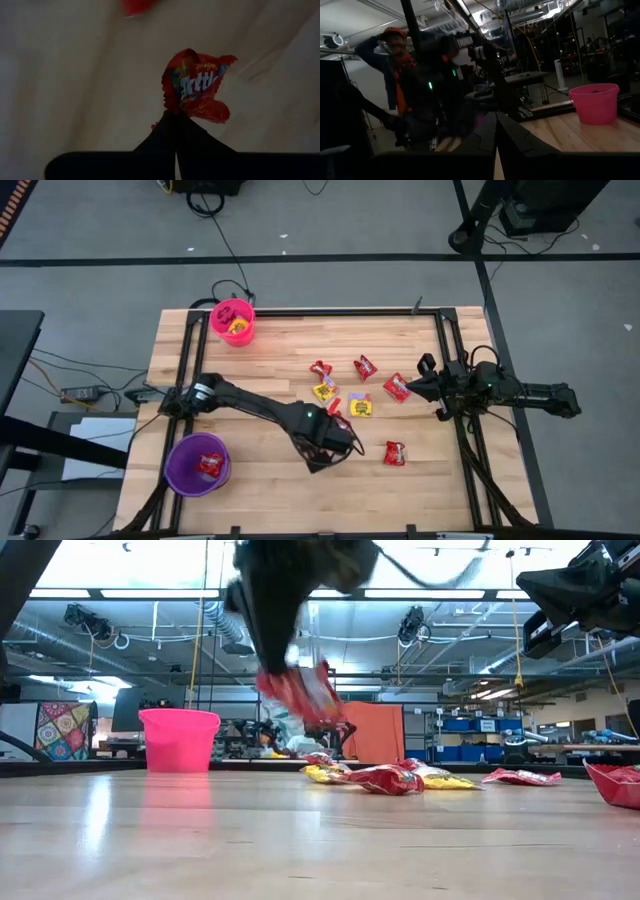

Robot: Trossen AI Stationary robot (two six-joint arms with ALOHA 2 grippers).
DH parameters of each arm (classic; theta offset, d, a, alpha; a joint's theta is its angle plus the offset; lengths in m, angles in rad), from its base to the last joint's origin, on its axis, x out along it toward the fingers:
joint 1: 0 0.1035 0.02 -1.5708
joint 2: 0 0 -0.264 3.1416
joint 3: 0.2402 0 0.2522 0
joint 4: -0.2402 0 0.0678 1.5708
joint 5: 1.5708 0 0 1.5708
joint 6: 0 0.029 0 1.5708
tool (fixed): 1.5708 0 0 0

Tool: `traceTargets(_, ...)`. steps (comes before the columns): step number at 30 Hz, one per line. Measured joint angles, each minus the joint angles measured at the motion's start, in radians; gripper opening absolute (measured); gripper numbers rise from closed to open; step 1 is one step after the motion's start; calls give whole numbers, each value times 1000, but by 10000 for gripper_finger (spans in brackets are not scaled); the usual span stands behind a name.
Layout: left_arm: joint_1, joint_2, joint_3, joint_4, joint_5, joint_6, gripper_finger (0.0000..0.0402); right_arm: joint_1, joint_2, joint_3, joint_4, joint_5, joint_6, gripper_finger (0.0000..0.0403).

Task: Sort candy by brand, put in halloween buckets
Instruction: Put the red candy into the violet bucket

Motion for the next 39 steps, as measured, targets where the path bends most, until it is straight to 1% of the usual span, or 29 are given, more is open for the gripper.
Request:
traceTargets(2, 4, -3, 88, -113, -52, 34, 2, 0, 0, 0, -3, 9, 5, 22)
traceTargets(3, 10, -9, 120, -134, -75, 47, 2, 0, 0, 0, -6, 16, 6, 22)
traceTargets(4, 15, -26, 134, -121, -85, 64, 2, 0, 2, 1, -13, 24, 7, 22)
traceTargets(6, 27, -67, 137, -91, -94, 68, 1, 0, 14, 28, -80, 33, 6, 22)
traceTargets(9, 43, -123, 137, -135, -152, 63, 1, 0, 49, 106, -208, 46, 5, 22)
traceTargets(11, 55, -175, 117, -114, -178, 64, 1, 0, 81, 164, -274, 51, -3, 22)
traceTargets(14, 82, -252, 83, -128, -207, 60, 1, 0, 142, 254, -320, 56, -30, 22)
traceTargets(18, 100, -356, -34, -127, -198, 25, 1, 0, 235, 355, -326, 61, -40, 22)
traceTargets(22, 46, -499, -196, -128, -119, -83, 0, 0, 324, 430, -333, 68, -37, 22)
traceTargets(26, -57, -659, -357, -128, -99, -312, 0, 0, 406, 455, -341, 75, -36, 17)
traceTargets(29, -127, -767, -443, -129, -100, -509, 0, 0, 456, 456, -340, 75, -13, 14)
traceTargets(32, -194, -827, -489, -127, -89, -644, 0, 0, 501, 456, -340, 65, 7, 14)
traceTargets(35, -249, -852, -502, -125, -56, -714, 0, 0, 539, 456, -330, 49, 22, 16)
traceTargets(39, -327, -852, -515, -125, 12, -784, 0, 0, 567, 457, -324, 46, 47, 16)
